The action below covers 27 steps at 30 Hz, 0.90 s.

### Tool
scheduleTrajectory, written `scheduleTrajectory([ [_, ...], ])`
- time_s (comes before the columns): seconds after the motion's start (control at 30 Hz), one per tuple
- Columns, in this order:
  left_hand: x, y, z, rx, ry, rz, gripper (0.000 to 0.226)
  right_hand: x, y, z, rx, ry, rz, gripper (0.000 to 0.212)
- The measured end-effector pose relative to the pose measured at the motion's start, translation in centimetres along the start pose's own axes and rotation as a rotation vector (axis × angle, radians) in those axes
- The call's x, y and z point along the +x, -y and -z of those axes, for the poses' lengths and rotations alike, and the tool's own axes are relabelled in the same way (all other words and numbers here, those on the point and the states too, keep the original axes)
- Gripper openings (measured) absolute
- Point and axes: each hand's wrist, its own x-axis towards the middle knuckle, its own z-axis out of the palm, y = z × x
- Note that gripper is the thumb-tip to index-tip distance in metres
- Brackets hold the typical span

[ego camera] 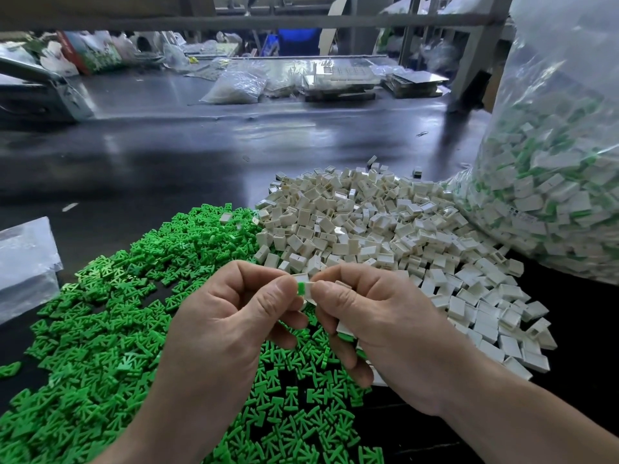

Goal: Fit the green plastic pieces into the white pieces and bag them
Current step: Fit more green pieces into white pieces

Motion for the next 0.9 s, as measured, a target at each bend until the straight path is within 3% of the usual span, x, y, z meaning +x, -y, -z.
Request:
scheduleTrajectory([
  [0.3, 0.1, -0.6, -0.1, -0.060, 0.036, 0.014, 0.023, -0.1, 0.4, -0.1, 0.057, 0.047, 0.026, 0.016],
  [0.5, 0.2, -1.2, -0.5, -0.475, 0.242, 0.245, 0.051, -0.4, 0.9, -0.4, 0.125, 0.104, 0.019, 0.018],
  [0.67, -0.1, -1.3, -0.6, -0.679, 0.377, 0.365, 0.046, -0.6, 1.1, -0.4, 0.165, 0.143, -0.021, 0.020],
  [0.8, -0.3, -1.5, -1.3, -0.664, 0.290, 0.384, 0.018, -0.5, 1.0, -0.4, 0.110, 0.138, -0.037, 0.029],
  [0.9, -0.5, -1.2, -1.6, -0.657, 0.239, 0.365, 0.023, -0.6, 1.1, -0.6, 0.127, 0.127, -0.027, 0.023],
])
